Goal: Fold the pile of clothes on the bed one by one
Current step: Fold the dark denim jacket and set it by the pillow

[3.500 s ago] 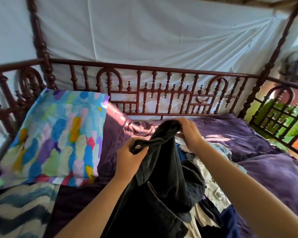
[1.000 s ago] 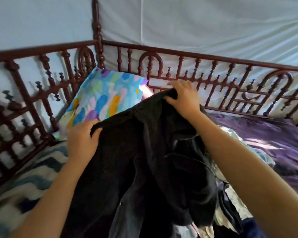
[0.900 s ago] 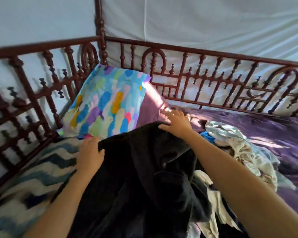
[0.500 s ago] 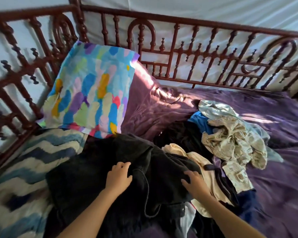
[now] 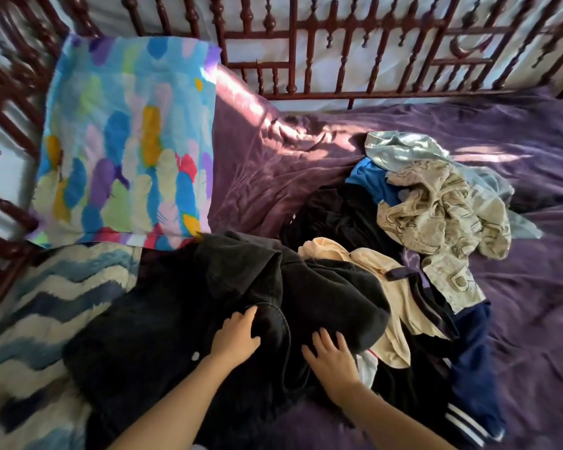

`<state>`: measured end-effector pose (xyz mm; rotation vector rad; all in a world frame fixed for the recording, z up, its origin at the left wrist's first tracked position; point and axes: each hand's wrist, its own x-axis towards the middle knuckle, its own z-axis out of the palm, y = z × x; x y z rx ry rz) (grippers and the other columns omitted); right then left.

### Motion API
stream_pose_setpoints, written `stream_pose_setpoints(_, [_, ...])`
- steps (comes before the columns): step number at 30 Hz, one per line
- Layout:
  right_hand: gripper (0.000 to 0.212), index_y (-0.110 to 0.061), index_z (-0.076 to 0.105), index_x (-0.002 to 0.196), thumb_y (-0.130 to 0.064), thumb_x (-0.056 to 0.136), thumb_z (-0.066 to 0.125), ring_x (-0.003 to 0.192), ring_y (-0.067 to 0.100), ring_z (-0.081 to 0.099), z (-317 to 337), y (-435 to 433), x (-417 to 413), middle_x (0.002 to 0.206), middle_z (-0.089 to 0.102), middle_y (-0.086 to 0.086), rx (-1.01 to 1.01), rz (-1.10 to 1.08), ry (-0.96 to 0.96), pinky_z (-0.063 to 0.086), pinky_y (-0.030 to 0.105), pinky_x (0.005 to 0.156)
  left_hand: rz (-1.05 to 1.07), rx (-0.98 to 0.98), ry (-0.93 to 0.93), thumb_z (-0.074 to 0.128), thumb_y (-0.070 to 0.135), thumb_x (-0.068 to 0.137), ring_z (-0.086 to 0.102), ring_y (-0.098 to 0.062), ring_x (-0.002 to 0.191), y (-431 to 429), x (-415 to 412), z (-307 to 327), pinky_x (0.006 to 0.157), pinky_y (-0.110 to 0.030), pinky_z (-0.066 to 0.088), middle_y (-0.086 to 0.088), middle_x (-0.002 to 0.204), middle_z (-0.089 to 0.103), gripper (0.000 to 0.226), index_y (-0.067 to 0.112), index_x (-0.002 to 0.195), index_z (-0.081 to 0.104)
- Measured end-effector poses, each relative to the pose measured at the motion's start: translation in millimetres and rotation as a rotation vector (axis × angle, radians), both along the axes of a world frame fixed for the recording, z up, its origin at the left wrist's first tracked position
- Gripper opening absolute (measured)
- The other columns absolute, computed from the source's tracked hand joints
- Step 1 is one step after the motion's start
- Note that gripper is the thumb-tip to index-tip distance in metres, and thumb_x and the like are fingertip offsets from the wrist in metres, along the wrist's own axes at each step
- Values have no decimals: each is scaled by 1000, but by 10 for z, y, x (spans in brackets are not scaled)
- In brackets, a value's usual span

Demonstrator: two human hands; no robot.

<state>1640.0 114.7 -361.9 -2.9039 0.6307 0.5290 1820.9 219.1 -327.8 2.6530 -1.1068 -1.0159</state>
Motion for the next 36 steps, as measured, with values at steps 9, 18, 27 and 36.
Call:
stream_pose_setpoints(9, [21,-13,67,82,-15,78,47,71,12,62,849,-327,86,78,63,-6,297,-237,-548,37,18,65,34,-148,36,52,43,91,40,-29,124,-157,98,-46,99,-39,40,-9,140,32,75,28,150,8])
stream_pose_setpoints(18, [28,-22,60,70,-3,90,55,59,2,53,2465,-876,63,67,59,-3,518,-654,-1023,42,30,64,22,-754,254,48,89,53,44,-3,120,-250,227,989,97,-14,33,13,126,43,97,37,134,35])
stream_pose_setpoints(27, [20,-10,60,73,-14,92,56,65,20,53,4312,-845,220,69,57,9,475,-448,-1410,43,30,63,0,-1012,-464,50,62,65,54,-41,115,-419,258,1955,93,-53,47,-19,132,52,92,15,140,26])
stream_pose_setpoints(36, [24,-14,58,67,-13,91,57,68,21,49,5313,-801,-67,66,51,6,414,-337,-1563,41,35,68,144,-1091,48,65,19,83,51,-9,62,-836,-19,2936,72,-32,43,8,60,54,17,15,68,58])
